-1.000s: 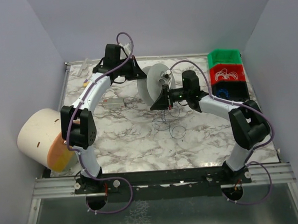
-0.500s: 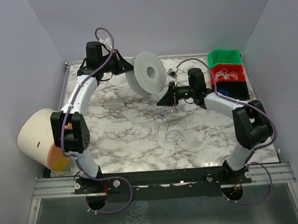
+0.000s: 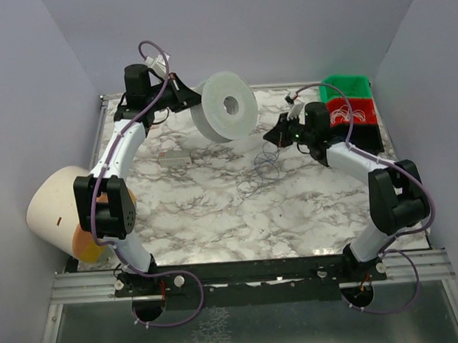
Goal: Wrap the cables
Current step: Wrap the cable around the cable reel.
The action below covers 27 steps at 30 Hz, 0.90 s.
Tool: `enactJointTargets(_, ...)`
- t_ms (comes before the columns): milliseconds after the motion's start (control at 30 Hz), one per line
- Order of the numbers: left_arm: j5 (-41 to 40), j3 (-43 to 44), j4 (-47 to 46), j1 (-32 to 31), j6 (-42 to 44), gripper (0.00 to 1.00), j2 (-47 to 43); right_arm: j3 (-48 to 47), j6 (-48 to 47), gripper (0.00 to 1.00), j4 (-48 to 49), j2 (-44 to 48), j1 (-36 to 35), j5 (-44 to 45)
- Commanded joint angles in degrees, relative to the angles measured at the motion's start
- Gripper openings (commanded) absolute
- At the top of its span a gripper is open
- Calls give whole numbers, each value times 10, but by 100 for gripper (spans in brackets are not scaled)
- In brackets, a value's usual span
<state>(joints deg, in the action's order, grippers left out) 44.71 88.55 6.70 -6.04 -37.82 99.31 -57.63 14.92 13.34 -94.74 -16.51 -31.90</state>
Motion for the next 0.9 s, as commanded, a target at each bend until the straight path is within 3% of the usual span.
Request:
enactJointTargets(0, 56, 27, 10, -15, 32, 0, -18, -17, -19, 0, -34, 13, 4, 231)
enactJointTargets(167, 49, 58, 111, -39, 130, 0, -12, -34, -54, 0, -33, 2, 6, 368)
enactJointTargets(433, -65, 111, 294, -108, 318, 0, 4, -79, -69, 1, -25, 9, 39, 392)
enactJointTargets(667, -155, 121, 320, -117, 351, 0, -3, -149, -51, 1, -63, -2, 116, 359)
enactJointTargets(867, -187, 139, 365, -122, 388, 0, 2, -199, -54, 0, -86, -7, 160, 334)
